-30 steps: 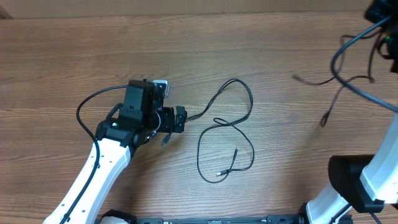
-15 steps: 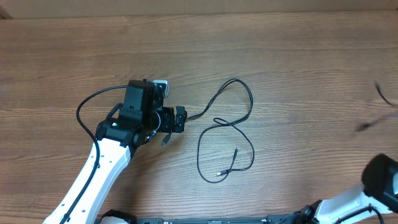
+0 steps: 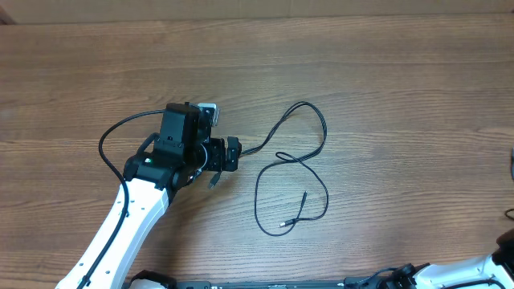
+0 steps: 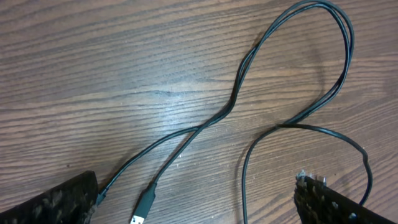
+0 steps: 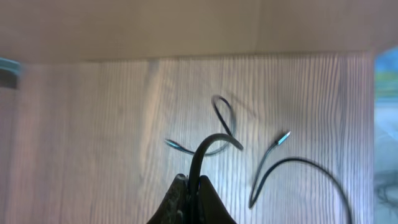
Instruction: Untangle cables
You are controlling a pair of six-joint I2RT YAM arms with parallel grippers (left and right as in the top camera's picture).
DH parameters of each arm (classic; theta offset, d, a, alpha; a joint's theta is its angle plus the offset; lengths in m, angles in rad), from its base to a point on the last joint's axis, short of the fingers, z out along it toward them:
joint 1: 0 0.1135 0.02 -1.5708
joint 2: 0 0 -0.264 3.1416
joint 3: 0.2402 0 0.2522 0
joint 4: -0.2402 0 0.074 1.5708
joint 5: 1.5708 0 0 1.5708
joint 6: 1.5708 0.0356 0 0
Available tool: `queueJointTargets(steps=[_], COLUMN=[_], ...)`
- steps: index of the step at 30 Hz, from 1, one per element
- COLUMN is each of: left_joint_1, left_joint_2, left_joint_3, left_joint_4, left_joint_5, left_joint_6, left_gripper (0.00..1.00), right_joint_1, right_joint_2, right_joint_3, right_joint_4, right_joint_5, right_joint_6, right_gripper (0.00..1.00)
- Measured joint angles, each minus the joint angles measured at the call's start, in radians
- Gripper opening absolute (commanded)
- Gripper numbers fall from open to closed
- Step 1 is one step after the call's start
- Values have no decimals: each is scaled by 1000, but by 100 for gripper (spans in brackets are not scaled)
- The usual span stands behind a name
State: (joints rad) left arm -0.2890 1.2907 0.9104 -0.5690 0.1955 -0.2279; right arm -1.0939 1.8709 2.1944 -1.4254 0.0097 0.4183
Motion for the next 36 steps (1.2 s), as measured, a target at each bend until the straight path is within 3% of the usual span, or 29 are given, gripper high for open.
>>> queueJointTargets(steps=[7, 14, 16, 18, 20, 30, 36], left_joint_1=[0, 0, 0, 0, 0, 0, 0], left_joint_2=[0, 0, 0, 0, 0, 0, 0], left_joint_3=[0, 0, 0, 0, 0, 0, 0], left_joint_4=[0, 0, 0, 0, 0, 0, 0], left_joint_5=[0, 0, 0, 0, 0, 0, 0], left_joint_6=[0, 0, 0, 0, 0, 0, 0], left_gripper=[99, 100, 100, 100, 100, 100, 100], right_joint_1=[-58, -55, -55, -55, -56, -40, 2], right_joint_2=[3, 4, 4, 4, 4, 4, 4], right_joint_3=[-331, -581, -612, -627, -630, -630, -630], right_joint_4=[220, 375, 387, 390, 390, 377, 401], right_joint_5=[-182, -276, -283, -290, -294, -433, -569], right_joint_6=[8, 119, 148, 177, 193, 213, 105], right_gripper=[4, 4, 13, 35, 47, 52, 54])
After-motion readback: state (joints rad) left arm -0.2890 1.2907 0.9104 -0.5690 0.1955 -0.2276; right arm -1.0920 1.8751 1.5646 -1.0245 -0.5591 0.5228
